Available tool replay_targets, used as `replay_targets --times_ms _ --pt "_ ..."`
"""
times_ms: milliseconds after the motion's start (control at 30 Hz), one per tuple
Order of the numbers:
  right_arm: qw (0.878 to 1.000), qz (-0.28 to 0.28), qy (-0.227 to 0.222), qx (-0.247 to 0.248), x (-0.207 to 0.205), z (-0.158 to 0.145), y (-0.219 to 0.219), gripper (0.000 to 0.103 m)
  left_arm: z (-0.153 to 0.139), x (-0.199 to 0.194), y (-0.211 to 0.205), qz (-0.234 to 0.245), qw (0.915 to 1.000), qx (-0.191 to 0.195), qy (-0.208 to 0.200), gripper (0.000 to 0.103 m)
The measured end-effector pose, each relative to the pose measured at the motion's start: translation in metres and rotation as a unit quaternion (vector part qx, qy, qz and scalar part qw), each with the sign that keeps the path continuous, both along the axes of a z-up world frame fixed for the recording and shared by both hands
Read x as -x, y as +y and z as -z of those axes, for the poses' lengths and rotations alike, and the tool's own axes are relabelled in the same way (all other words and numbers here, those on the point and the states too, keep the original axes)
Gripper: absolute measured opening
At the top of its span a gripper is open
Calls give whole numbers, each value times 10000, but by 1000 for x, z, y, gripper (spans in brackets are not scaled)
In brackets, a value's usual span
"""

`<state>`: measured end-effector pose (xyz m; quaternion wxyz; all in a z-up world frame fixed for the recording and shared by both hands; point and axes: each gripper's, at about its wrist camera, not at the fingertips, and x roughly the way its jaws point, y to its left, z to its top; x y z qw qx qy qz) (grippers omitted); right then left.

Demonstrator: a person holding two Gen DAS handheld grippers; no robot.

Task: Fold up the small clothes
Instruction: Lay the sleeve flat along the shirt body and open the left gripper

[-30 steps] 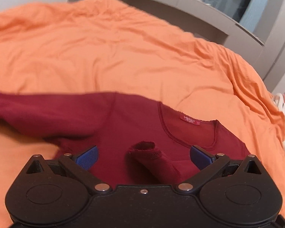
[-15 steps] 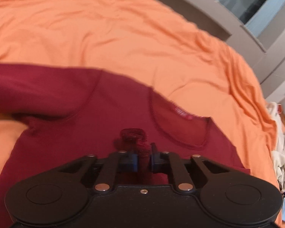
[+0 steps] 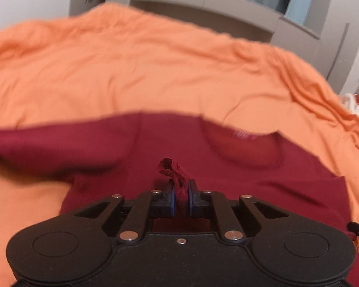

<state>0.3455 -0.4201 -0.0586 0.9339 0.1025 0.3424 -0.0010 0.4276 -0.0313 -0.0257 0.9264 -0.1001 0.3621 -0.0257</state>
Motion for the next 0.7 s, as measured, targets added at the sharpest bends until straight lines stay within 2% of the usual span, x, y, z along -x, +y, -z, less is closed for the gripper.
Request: replay_targets --times_ms 67,100,133,200,233,333,433,533,567,633,700 --pt "10000 -9 30 71 5 -5 -3 39 2 2 6 -158 9998 -68 117 23" --pt "9999 -46 33 158 7 -7 -4 50 3 3 8 -213 9996 -103 132 35" --pt "9995 -82 19 302 11 -10 -4 58 1 3 11 -238 9996 -91 132 41" --pt "9976 -153 -32 672 18 -13 -2 63 -3 7 14 -294 9995 -32 62 65" --pt "9961 -203 -37 854 22 -14 0 65 -5 9 14 -341 9994 -78 -3 73" --pt "9928 -451 116 1104 25 -12 6 76 -7 12 13 -395 9986 -325 -151 90" --pt "9930 -506 161 1052 24 -7 9 77 -4 7 2 -289 9974 -646 -122 96" --pt "9937 -307 -71 1079 22 0 14 78 6 -1 -6 -219 9953 -930 159 97" --pt "9928 -234 -181 1162 21 1 16 79 11 -4 -7 -229 9944 -993 284 97" --pt "9894 -39 -299 1418 20 4 21 90 17 -5 -7 -278 9931 -1063 412 96" --pt "9870 120 -251 1584 20 8 23 90 20 -6 -6 -277 9929 -1073 434 96"
